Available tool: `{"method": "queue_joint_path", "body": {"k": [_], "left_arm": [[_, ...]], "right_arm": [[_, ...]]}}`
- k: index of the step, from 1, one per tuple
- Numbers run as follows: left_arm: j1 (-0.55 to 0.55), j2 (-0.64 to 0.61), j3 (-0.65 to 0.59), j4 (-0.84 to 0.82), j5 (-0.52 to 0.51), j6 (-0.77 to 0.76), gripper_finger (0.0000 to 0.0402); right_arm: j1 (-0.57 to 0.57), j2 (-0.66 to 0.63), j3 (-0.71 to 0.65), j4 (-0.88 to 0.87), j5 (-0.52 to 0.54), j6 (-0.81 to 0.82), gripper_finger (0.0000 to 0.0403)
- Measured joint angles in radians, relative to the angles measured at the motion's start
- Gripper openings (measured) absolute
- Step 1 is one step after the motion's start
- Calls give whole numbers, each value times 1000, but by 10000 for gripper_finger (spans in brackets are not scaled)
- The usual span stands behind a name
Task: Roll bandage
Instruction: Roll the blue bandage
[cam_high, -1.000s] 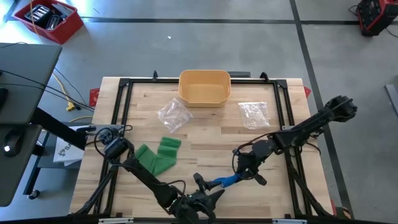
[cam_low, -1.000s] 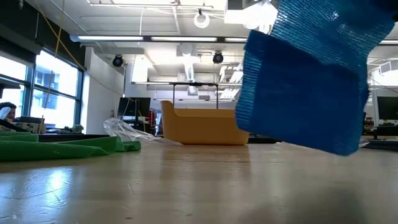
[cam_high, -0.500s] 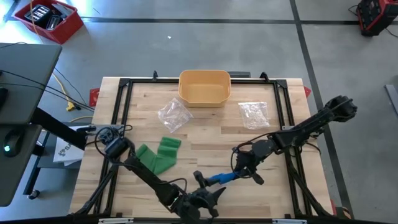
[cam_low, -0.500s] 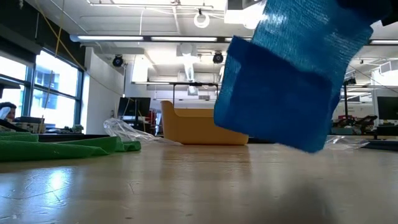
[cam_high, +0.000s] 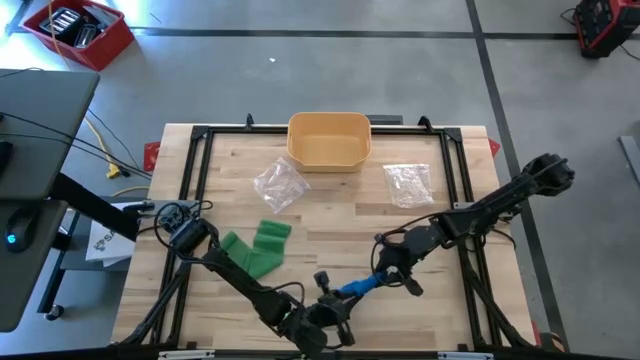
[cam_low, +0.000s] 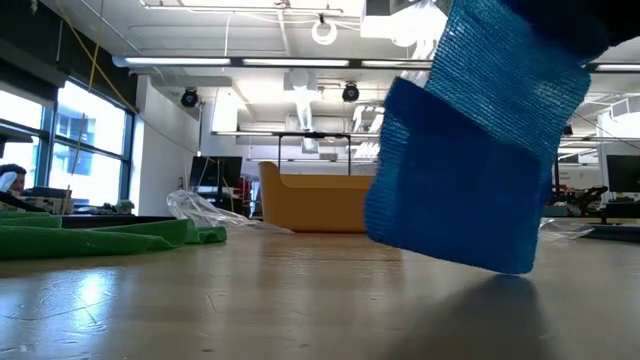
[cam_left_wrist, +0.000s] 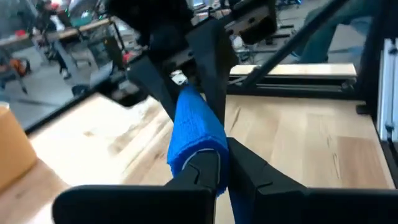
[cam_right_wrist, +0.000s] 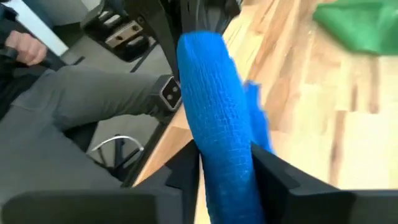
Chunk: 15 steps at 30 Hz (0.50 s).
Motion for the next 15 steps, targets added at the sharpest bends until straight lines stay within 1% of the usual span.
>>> {"method": "queue_joint_path", "body": {"k": [3, 5, 7, 11, 13, 15], "left_arm": [[-5, 0, 2, -44, -19, -106, 16], [-15, -3, 2, -100, -47, -177, 11], [-30, -15, -1, -191, -77, -257, 6], [-56, -76, 0, -435, -153, -466, 6], [-69, -117, 0, -574, -215, -549, 5], [-75, -174, -1, -735, -245, -614, 5]], "right_arm": [[0, -57, 3, -55, 39, 1, 139], [6, -113, 4, -123, 84, 13, 147], [23, -167, 4, -196, 134, 17, 150], [68, -244, 4, -295, 267, 28, 150], [89, -252, 4, -315, 331, 45, 151], [106, -251, 4, -331, 393, 63, 151]]}}
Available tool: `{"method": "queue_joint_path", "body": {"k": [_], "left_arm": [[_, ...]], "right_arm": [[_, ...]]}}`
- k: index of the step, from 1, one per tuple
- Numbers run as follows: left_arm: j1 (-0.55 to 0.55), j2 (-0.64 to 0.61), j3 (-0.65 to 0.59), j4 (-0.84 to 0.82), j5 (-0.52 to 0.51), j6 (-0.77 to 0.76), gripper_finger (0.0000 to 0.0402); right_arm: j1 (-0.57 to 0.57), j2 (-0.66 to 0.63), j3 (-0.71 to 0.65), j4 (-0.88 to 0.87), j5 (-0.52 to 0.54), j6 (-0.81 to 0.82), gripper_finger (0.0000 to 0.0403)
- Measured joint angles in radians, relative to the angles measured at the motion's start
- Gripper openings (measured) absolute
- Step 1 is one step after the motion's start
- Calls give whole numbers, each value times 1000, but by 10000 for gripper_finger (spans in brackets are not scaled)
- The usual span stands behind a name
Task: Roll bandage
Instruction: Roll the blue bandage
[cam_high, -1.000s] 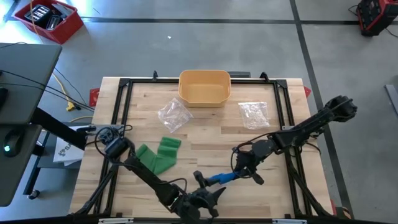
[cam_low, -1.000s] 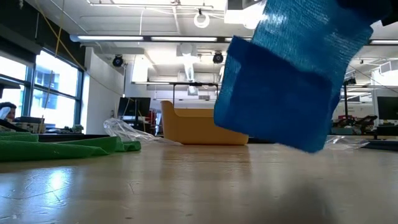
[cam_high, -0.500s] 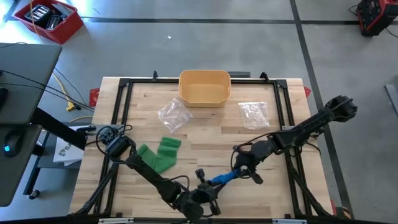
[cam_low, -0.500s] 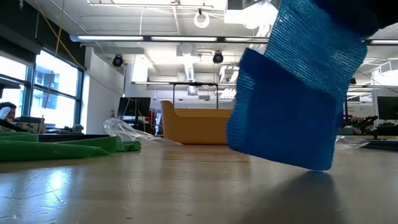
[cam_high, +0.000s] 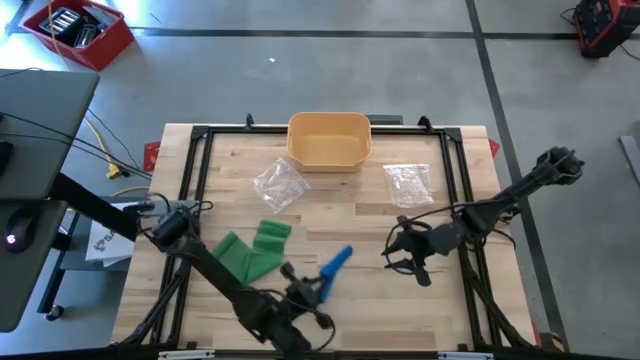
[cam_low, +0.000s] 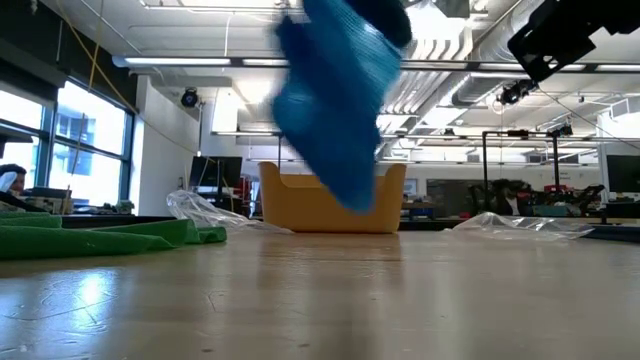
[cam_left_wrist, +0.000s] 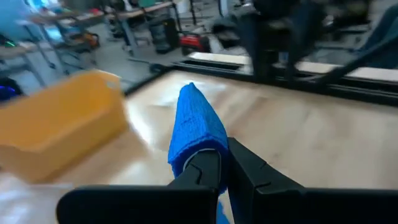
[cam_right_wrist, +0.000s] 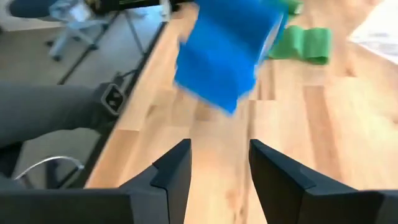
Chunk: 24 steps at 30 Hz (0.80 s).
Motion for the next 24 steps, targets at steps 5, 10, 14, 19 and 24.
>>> {"method": "queue_joint_path", "body": {"k": [5, 10, 14, 19, 24], "left_arm": [[33, -143, -3, -167, 69, 42, 4], [74, -91, -125, 43, 319, 219, 4], [84, 2, -259, 400, 510, 307, 4], [79, 102, -329, 706, 672, 304, 8], [59, 142, -332, 753, 724, 275, 10]], "right_arm": [[13, 32, -1, -27, 154, 32, 151], [13, 71, -1, -24, 177, 35, 151], [10, 141, -2, -10, 160, 55, 151], [-35, 306, -2, 184, 34, 30, 151], [-102, 519, 0, 505, -80, -64, 151]]}}
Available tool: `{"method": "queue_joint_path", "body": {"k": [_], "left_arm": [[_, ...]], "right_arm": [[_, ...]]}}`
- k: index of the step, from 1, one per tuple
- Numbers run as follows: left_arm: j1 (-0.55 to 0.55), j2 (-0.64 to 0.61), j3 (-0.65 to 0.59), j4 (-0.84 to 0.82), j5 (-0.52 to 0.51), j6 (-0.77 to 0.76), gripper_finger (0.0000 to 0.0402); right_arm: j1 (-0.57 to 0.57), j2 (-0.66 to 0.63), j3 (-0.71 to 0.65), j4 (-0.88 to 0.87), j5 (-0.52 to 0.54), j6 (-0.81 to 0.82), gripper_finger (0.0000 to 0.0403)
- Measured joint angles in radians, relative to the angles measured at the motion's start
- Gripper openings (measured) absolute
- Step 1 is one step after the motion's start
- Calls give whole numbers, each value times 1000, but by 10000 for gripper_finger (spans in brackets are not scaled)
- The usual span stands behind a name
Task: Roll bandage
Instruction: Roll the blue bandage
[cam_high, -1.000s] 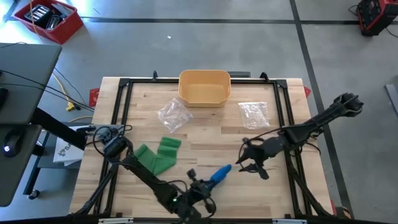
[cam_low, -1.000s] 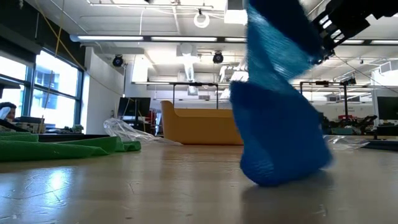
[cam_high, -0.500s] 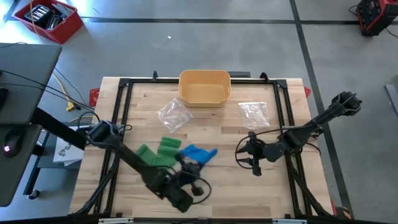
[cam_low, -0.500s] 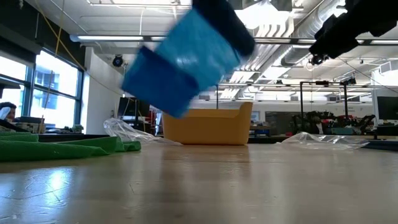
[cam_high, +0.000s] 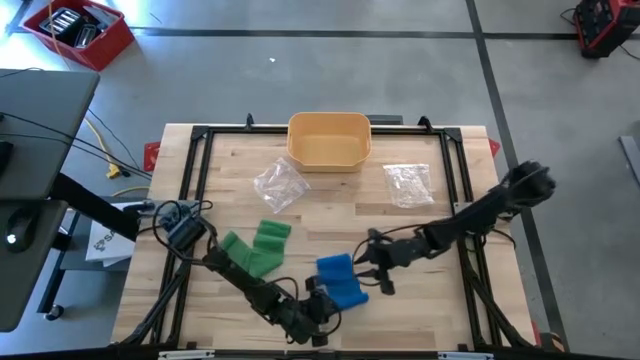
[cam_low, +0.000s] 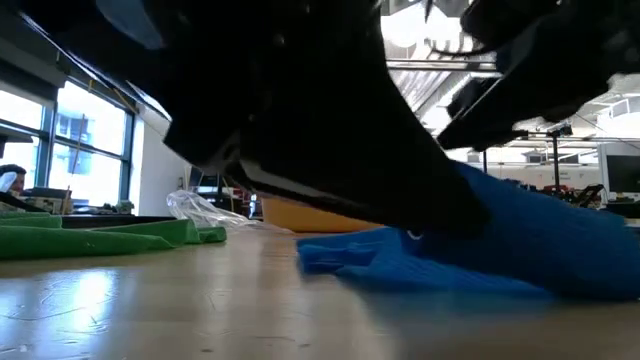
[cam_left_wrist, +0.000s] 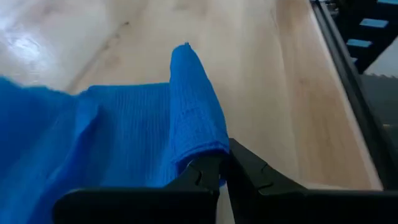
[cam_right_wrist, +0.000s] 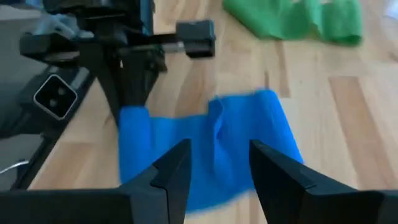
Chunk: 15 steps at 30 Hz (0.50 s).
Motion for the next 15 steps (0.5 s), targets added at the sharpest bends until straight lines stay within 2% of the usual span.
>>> {"method": "queue_joint_path", "body": {"k": [2, 6, 11, 15], "left_arm": [[-5, 0, 1, 1, 12, -3, 10], [-14, 0, 1, 3, 18, -11, 11], [-15, 0, 1, 1, 19, -28, 12], [-15, 0, 1, 1, 16, -37, 12]], "right_arm": [[-20, 83, 28, 40, -42, -47, 151], [-32, 216, 135, -19, -129, -180, 151], [-30, 334, 288, -190, -135, -249, 147], [-30, 395, 363, -258, -108, -270, 127]]}}
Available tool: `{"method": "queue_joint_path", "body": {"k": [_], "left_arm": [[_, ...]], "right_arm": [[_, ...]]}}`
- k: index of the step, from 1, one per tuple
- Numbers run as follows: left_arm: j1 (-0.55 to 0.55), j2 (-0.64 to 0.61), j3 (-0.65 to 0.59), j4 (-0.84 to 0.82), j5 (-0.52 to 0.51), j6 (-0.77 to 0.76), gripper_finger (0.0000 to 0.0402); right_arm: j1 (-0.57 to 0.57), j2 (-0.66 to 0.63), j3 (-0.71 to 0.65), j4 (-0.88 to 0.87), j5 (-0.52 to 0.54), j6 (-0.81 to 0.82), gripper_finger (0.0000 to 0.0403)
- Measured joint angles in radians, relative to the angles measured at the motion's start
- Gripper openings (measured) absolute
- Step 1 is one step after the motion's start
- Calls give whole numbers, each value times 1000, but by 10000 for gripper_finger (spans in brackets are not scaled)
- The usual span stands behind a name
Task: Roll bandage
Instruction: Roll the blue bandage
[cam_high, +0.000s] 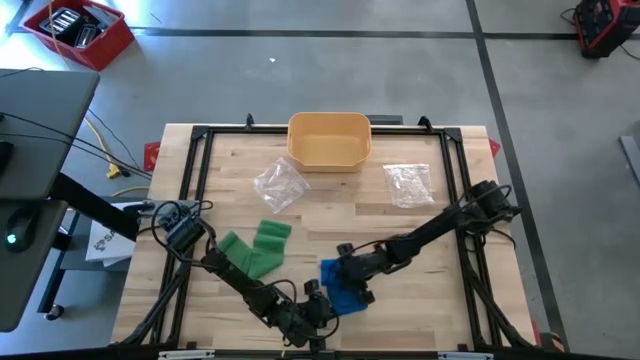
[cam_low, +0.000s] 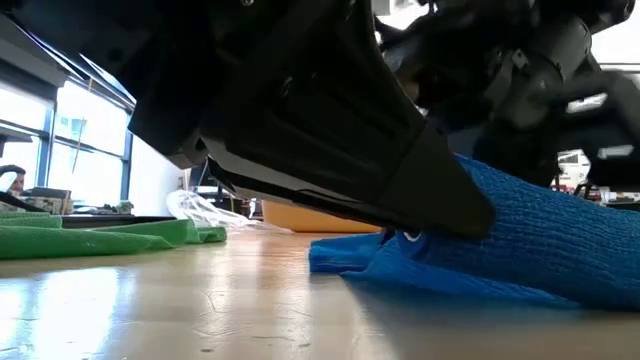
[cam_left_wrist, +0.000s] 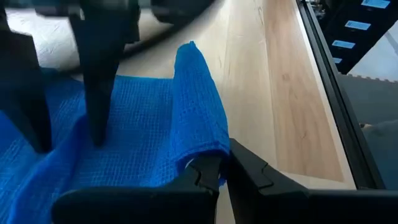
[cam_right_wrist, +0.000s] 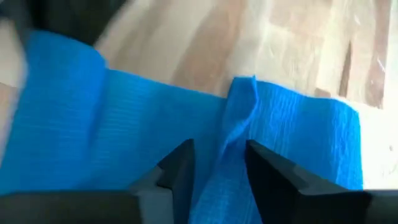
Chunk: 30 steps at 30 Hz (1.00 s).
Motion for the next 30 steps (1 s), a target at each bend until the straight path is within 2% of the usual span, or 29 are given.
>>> {"method": "queue_joint_path", "body": {"k": [4, 9, 16, 22, 30], "left_arm": [[-1, 0, 0, 0, -1, -13, 12], [-10, 0, -1, 3, 19, -49, 12], [-32, 0, -1, 4, 24, -88, 12], [-38, 0, -1, 9, 76, -123, 12], [-39, 0, -1, 10, 80, -122, 12]], "right_arm": [[1, 15, 19, -29, 95, 5, 90], [-9, -34, 16, -97, 125, 22, 11], [-71, -196, 16, -213, 111, 24, 9], [-181, -313, 16, -357, 139, -2, 4], [-366, -331, 13, -371, 124, -82, 1]]}}
